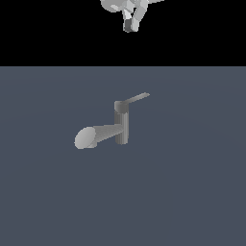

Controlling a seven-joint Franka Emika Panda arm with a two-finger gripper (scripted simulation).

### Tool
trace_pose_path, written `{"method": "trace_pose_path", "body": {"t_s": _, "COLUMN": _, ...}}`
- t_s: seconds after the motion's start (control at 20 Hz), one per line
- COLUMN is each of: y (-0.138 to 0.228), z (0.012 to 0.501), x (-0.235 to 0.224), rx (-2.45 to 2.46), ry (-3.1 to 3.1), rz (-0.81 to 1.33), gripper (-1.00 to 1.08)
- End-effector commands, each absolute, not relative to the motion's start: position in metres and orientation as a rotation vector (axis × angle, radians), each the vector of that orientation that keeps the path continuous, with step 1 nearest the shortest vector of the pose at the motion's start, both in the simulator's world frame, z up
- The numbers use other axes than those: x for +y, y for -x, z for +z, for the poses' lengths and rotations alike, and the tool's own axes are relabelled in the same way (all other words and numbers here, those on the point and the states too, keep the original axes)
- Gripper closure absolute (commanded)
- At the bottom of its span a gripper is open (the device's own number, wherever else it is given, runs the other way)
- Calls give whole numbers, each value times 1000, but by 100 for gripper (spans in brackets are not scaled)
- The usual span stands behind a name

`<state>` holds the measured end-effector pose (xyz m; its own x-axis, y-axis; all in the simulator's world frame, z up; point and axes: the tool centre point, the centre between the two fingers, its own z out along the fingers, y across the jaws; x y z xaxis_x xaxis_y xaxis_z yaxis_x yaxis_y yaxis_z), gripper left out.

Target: Turn on the faucet by rotating a designated handle.

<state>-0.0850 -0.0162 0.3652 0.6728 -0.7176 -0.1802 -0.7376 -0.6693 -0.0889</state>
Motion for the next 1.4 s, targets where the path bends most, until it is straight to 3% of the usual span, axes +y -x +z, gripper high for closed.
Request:
{"method": "trace_pose_path", "body": {"t_s": 0.0, "y": 71, "z": 351, "x": -19, "rx": 1311, "ry": 2679, "rz": 202, "gripper": 108}}
{"method": "trace_pose_path", "body": {"t_s": 0.8, "y": -5, "z": 250, "x": -50, "rx": 2019, "ry": 2303, "rz": 159, "gripper": 108}}
{"method": "trace_pose_path", "body": {"t_s": 1.35, "y": -35, "z": 196, "x": -74, "rx": 2357, "ry": 2053, "rz": 47, "gripper": 108}}
